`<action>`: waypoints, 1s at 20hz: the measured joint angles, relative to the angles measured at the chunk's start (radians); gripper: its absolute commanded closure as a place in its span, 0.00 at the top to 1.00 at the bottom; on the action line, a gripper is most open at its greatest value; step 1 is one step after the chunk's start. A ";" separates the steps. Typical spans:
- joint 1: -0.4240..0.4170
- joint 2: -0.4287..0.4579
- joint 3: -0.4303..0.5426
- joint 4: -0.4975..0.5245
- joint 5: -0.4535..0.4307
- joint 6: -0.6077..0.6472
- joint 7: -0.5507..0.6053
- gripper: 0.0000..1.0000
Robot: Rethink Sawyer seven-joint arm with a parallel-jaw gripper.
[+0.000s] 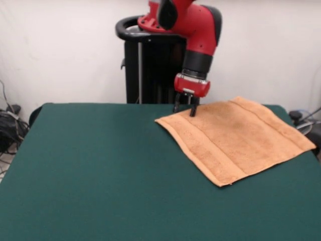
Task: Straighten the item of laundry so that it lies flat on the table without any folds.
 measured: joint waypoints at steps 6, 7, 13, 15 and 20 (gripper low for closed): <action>0.013 0.038 -0.018 0.000 -0.001 -0.074 0.000 1.00; 0.012 0.045 -0.020 0.000 -0.002 -0.088 0.000 1.00; 0.002 0.077 -0.036 -0.006 -0.028 -0.157 0.000 1.00; 0.001 0.089 -0.042 -0.009 -0.034 -0.181 0.000 1.00; 0.001 0.111 -0.052 -0.013 -0.037 -0.224 0.000 1.00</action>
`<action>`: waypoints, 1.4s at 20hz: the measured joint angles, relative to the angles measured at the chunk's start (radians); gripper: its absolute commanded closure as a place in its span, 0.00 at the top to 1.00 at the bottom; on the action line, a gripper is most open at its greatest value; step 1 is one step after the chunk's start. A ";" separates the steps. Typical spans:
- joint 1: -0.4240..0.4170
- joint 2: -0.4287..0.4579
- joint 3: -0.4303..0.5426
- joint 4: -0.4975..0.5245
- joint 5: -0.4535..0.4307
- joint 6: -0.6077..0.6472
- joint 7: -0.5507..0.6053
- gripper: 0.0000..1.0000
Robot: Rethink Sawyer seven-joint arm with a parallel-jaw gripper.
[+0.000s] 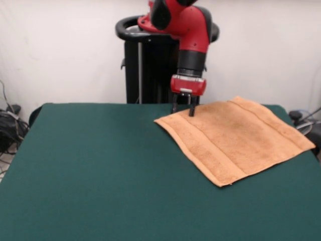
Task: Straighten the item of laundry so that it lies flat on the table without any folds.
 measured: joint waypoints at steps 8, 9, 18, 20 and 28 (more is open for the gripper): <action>0.000 0.030 -0.016 -0.008 -0.006 -0.055 0.000 1.00; 0.000 0.032 -0.017 -0.008 -0.006 -0.059 0.000 1.00; 0.000 0.037 -0.020 -0.011 -0.006 -0.069 0.000 1.00; 0.000 0.038 -0.021 -0.012 -0.006 -0.071 0.000 1.00; 0.022 0.082 -0.039 -0.013 0.028 -0.144 0.000 1.00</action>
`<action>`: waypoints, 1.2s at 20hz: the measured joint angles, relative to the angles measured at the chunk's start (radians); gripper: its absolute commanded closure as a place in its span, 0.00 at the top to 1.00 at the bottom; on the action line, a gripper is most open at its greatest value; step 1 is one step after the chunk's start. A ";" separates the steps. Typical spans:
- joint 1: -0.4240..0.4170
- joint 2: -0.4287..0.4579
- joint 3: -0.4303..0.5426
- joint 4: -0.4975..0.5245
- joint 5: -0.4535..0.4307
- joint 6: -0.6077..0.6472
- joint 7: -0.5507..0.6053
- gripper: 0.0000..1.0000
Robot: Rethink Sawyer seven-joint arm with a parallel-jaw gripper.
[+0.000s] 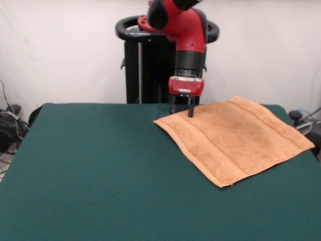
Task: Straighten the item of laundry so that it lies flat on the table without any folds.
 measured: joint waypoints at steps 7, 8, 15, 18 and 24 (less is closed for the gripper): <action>0.002 0.059 -0.017 -0.006 0.037 -0.118 0.000 1.00; 0.002 0.067 -0.019 -0.007 0.045 -0.134 0.000 1.00; -0.001 0.111 -0.044 -0.052 0.124 -0.218 0.000 1.00; -0.002 0.126 -0.052 -0.064 0.140 -0.243 0.000 1.00; -0.005 0.147 -0.077 -0.108 0.176 -0.259 0.000 1.00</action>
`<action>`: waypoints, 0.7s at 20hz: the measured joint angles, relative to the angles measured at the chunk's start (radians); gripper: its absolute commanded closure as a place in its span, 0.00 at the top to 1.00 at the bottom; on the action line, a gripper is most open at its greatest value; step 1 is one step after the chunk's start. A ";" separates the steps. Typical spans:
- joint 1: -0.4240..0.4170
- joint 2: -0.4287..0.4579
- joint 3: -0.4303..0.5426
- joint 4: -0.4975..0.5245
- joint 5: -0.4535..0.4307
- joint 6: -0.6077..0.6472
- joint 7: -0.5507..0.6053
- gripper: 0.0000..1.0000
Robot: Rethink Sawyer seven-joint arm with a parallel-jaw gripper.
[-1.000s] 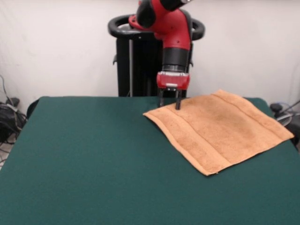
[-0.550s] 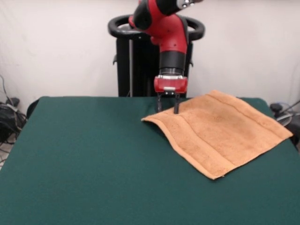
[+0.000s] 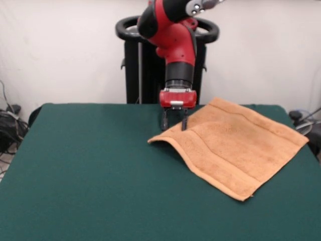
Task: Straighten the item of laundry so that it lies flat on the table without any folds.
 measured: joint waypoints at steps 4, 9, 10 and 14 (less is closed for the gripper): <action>-0.007 0.004 -0.007 -0.015 0.003 -0.001 0.000 1.00; -0.020 0.002 -0.014 -0.032 0.001 0.004 0.000 1.00; -0.020 0.005 -0.016 -0.034 -0.003 0.003 0.000 1.00; -0.021 0.008 -0.023 -0.039 -0.012 0.003 0.000 1.00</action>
